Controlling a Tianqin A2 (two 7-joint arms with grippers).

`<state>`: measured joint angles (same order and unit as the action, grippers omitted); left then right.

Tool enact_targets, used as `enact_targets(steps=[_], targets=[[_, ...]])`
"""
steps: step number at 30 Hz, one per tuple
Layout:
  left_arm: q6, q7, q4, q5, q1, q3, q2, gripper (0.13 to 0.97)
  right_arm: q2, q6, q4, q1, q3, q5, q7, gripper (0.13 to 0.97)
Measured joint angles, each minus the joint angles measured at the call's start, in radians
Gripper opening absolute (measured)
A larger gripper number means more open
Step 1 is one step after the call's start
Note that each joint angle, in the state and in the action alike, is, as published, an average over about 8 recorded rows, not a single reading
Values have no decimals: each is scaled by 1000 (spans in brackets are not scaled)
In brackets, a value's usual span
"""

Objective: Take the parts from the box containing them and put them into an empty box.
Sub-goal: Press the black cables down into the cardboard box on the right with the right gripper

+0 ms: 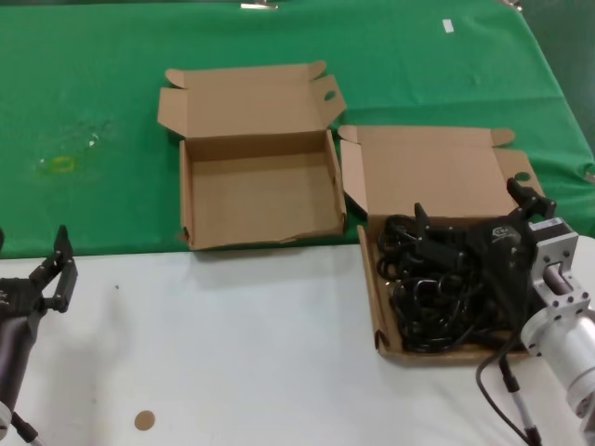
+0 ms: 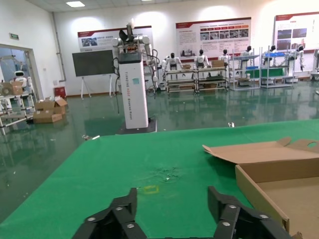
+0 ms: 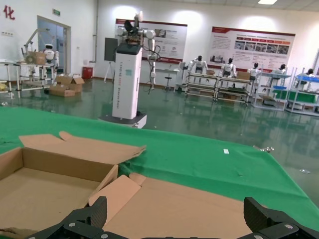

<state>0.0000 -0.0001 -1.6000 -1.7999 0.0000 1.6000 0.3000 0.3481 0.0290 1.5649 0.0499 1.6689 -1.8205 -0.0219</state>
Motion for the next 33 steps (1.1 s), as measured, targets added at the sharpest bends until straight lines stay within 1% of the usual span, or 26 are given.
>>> enact_targets(steps=[6,7,11,15,16,19,25,27,33], targets=[[0,0,0,0,0,0,0,467,121,56,10,19,89,-88,-8,966],[0,0,0,0,0,0,0,467,147,63,10,25,107,-105,-10,966],[0,0,0,0,0,0,0,377,258,75,12,50,179,-164,-17,966],[0,0,0,0,0,0,0,287,363,57,10,78,238,-193,-16,966],[0,0,0,0,0,0,0,287,388,49,9,86,250,-195,-14,966],[0,0,0,0,0,0,0,287,458,13,5,112,284,-188,-6,966],[0,0,0,0,0,0,0,206,585,-97,-7,171,339,-123,34,966],[0,0,0,0,0,0,0,179,620,-145,-12,192,351,-92,52,966],[0,0,0,0,0,0,0,157,693,-329,-25,261,362,1,83,966]])
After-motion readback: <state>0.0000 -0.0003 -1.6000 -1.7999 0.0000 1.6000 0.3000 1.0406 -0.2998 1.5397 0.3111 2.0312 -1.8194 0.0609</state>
